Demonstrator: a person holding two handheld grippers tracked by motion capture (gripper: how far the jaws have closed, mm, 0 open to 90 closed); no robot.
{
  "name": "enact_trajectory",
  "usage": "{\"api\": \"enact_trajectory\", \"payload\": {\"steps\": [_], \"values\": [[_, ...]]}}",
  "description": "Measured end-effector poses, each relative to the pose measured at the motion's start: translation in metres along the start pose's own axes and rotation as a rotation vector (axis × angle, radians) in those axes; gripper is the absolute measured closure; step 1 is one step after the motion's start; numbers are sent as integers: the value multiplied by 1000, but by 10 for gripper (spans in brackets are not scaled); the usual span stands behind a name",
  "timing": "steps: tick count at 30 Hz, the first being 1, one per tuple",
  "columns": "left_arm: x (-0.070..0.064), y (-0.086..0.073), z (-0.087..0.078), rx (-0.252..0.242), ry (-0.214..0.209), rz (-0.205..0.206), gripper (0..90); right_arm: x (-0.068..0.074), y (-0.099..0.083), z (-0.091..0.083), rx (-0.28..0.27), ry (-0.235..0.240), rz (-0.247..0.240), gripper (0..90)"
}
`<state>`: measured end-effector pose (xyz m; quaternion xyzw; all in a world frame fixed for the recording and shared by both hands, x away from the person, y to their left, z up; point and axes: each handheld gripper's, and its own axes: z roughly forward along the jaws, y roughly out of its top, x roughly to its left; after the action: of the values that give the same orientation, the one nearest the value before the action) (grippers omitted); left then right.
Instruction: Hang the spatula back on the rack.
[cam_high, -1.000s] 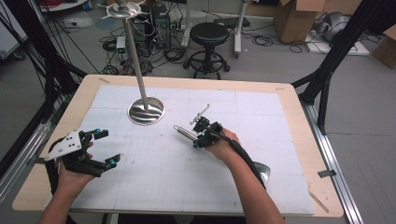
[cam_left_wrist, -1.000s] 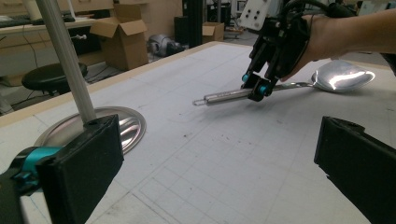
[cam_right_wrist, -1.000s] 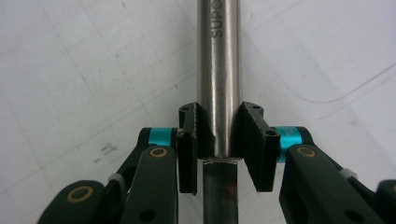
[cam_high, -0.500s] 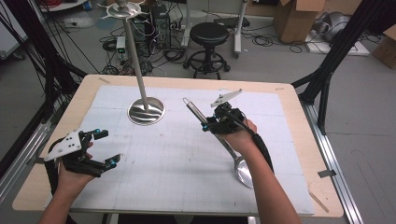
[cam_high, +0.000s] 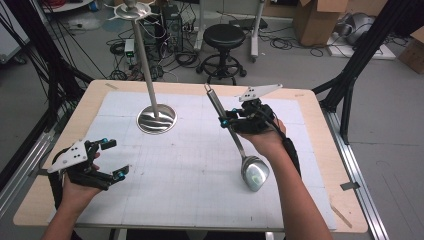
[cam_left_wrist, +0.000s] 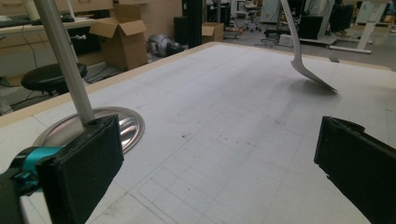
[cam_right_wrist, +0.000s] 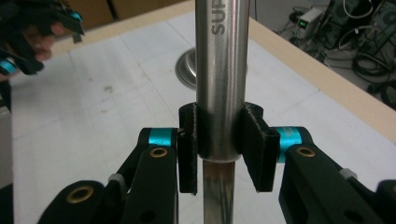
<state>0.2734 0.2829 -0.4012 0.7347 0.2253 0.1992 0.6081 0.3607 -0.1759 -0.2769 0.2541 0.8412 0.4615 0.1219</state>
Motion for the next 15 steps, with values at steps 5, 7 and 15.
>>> {"api": "enact_trajectory", "payload": {"steps": [5,7,15], "values": [[0,0,-1,-3,-1,0,17,1,9,-7,-43,11,-8,696],[0,0,-1,-4,1,-3,17,1,13,-9,-57,17,-7,696],[1,0,-1,-7,1,-2,17,2,34,-13,-95,40,-23,696]]}}
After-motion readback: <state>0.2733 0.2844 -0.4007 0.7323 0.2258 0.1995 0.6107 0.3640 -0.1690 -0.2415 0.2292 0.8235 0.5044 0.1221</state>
